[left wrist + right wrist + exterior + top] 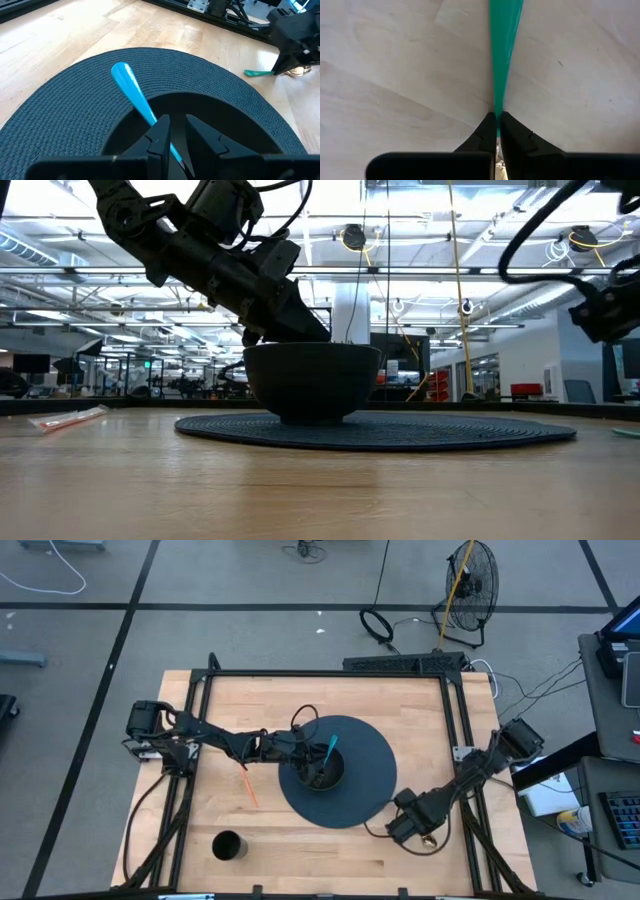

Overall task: Pick & Place Utensil
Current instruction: Put the gold spoon into the black bowl on the blue table placemat

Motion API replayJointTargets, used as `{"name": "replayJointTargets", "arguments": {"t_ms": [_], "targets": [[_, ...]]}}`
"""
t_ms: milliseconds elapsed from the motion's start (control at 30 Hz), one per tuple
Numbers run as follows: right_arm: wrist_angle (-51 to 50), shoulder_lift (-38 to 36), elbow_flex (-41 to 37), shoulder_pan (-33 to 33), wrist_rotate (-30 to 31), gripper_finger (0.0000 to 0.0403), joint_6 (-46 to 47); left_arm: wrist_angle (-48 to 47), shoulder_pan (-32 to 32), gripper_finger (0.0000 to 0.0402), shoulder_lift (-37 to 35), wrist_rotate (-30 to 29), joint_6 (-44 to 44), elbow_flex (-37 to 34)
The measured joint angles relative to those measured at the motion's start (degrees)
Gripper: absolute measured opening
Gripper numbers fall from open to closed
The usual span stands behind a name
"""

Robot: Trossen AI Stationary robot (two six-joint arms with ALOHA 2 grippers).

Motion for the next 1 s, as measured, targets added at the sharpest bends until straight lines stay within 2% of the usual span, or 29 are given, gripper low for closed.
{"name": "replayJointTargets", "arguments": {"t_ms": [767,1000], "targets": [[-3.3,-2.9,-0.2,8.4,16.7,0.0000,0.7,3.1,-0.1,0.0063,0.0,0.1,-0.3,0.0],[-3.3,-6.1,-0.1,10.0,24.8,0.0000,0.2,5.1,-0.7,0.0063,0.0,0.1,0.5,0.0]]}}
